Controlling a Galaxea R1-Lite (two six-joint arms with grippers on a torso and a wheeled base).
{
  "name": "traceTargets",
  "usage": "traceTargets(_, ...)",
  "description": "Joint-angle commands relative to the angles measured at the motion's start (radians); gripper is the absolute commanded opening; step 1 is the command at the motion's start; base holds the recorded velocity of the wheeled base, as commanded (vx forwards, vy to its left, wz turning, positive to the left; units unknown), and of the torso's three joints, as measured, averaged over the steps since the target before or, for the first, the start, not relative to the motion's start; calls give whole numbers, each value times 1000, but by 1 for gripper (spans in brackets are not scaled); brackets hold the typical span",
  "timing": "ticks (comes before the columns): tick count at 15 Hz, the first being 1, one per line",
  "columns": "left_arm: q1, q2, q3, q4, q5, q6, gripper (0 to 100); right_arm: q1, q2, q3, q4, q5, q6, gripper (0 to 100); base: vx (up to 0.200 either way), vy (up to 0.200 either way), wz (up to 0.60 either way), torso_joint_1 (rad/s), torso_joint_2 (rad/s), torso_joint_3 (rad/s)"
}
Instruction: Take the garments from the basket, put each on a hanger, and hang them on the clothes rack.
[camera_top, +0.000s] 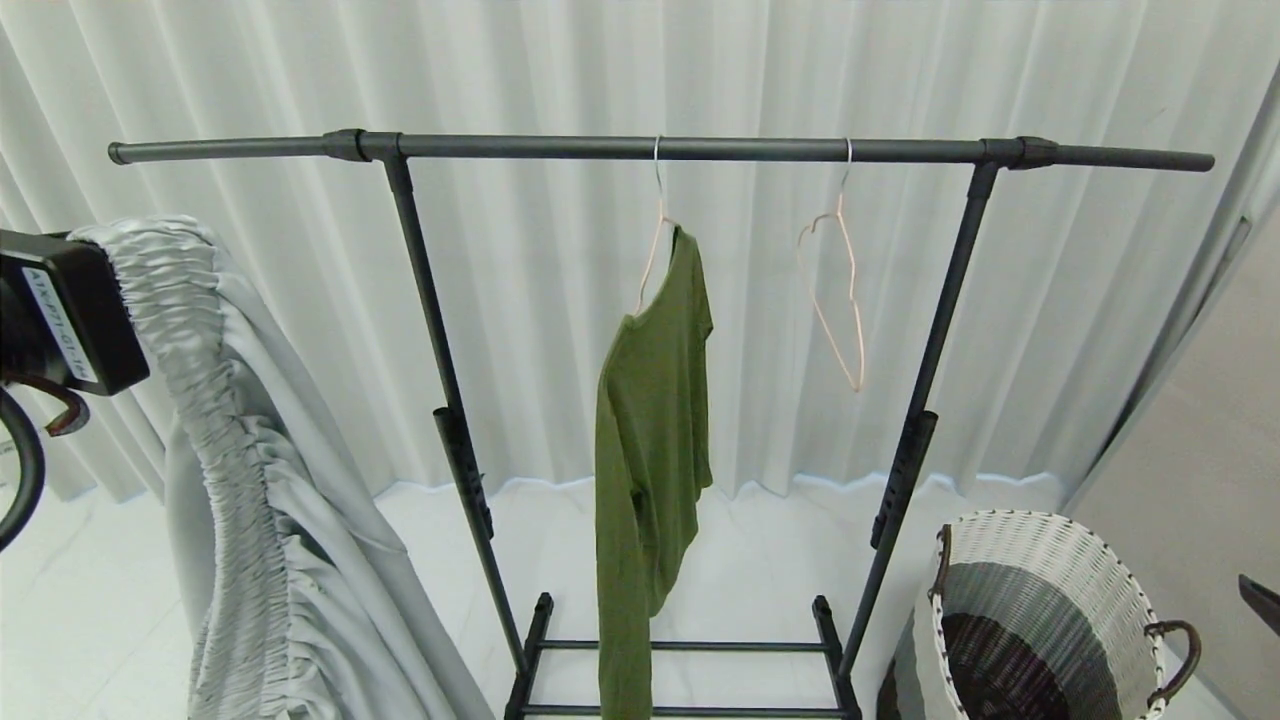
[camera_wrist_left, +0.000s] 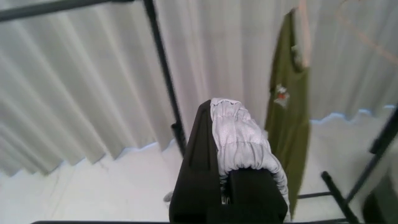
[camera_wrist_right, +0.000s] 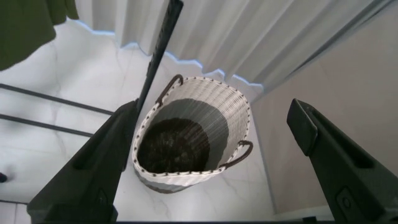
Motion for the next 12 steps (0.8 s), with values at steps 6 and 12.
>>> traceTargets(6, 2, 2, -2, -1, -26, 2, 0, -10, 7, 0, 0, 0, 1, 100, 0, 0, 0, 233, -515, -283)
traceTargets(12, 3, 3, -2, -1, -26, 3, 0, -10, 4, -1, 0, 4, 1, 100, 0, 0, 0, 173, -353, -187)
